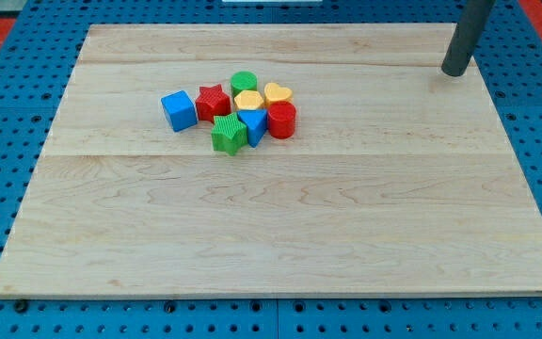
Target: Place the red circle at the right center of the board
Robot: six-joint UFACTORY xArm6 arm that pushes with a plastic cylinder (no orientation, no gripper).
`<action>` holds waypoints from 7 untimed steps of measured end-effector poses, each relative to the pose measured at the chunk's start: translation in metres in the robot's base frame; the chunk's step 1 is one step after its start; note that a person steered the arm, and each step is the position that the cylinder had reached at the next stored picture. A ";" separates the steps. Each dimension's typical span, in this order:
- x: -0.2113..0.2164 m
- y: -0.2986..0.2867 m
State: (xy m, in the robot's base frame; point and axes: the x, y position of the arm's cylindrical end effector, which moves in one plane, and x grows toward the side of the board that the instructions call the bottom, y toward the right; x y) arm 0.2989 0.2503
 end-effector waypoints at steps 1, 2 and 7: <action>0.000 -0.012; 0.002 -0.020; 0.056 -0.228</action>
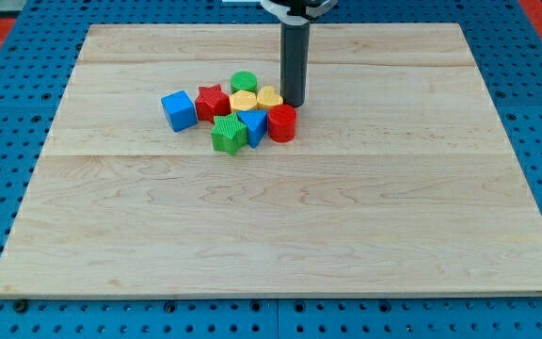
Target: Place the red circle at the right center of the board
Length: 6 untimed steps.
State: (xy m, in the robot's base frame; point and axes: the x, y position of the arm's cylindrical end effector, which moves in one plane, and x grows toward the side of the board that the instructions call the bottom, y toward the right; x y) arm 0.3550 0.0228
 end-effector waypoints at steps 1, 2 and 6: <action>0.001 -0.008; 0.003 -0.007; 0.011 -0.031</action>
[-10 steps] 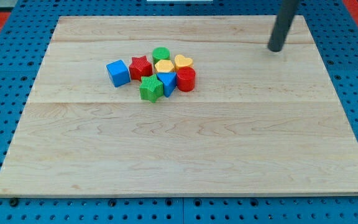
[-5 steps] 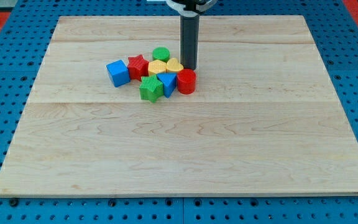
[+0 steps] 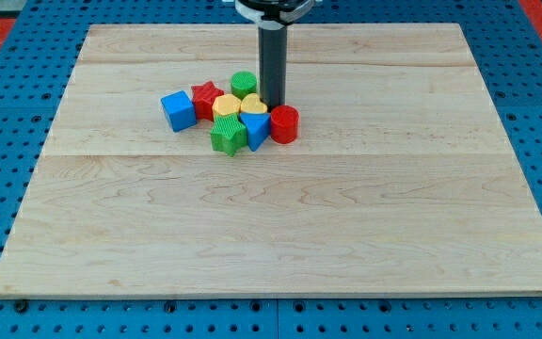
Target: Place the red circle at the right center of the board
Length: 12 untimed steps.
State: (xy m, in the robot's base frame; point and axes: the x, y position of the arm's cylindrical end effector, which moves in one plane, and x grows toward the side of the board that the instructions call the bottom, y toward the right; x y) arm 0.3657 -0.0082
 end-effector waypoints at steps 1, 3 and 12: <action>0.040 -0.015; 0.074 0.009; -0.009 0.155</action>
State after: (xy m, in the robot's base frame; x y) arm 0.3571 0.1466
